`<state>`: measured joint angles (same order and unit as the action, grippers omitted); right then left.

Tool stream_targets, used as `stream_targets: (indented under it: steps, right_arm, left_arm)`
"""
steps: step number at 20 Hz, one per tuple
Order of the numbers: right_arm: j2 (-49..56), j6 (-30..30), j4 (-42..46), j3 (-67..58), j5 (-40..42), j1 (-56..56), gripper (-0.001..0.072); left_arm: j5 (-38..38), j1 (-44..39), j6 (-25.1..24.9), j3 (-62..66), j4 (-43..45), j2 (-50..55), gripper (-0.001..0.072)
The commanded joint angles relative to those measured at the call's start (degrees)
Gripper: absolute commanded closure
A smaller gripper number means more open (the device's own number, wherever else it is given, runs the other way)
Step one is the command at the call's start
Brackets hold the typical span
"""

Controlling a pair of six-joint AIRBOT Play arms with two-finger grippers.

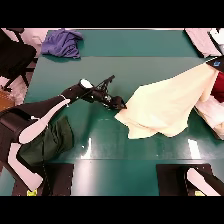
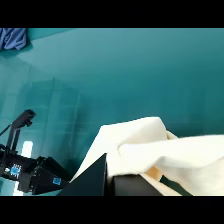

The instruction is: Fold the shirts.

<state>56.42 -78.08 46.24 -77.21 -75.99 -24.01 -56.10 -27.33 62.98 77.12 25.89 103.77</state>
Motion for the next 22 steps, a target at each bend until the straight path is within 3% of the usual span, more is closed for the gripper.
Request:
stream_targets:
  steps: [1,6,8,11,14,18,20,22]
  right_arm:
    - [-0.11,0.07,-0.17,-0.20,-1.16,0.00,0.0691]
    - [-0.11,0.13,-0.20,-0.20,-0.81,0.00,0.0691]
    - [-0.11,0.13,-0.20,-0.20,0.20,0.00,0.0691]
    - [-0.11,0.13,-0.44,-0.20,2.62,0.00,0.0691]
    - [-0.11,0.74,-6.84,-0.20,7.89,-0.02,0.0691]
    - [-0.11,4.17,-22.60,-0.20,11.15,0.72,0.0691]
    - [-0.13,4.83,-26.93,-0.31,11.26,2.27,0.0691]
    - [-0.70,4.81,-28.26,-0.31,9.27,4.37,0.0691]
  left_arm:
    - [1.25,-0.59,3.15,-0.02,10.84,0.15,0.0263]
    - [-0.48,-2.84,1.44,0.02,7.08,0.15,0.0287]
    - [-2.25,-3.74,-0.92,0.13,3.67,0.13,0.0678]
    - [-2.43,-0.46,0.94,4.39,1.38,-0.37,0.0682]
    - [-2.84,7.78,7.63,15.28,3.74,-3.13,0.0684]
    - [-0.39,14.91,16.59,32.28,21.75,-12.52,0.0684]
    - [-1.95,14.93,17.73,40.57,31.61,-16.74,0.0684]
    - [-5.25,14.93,17.81,43.17,35.41,-21.86,0.0683]
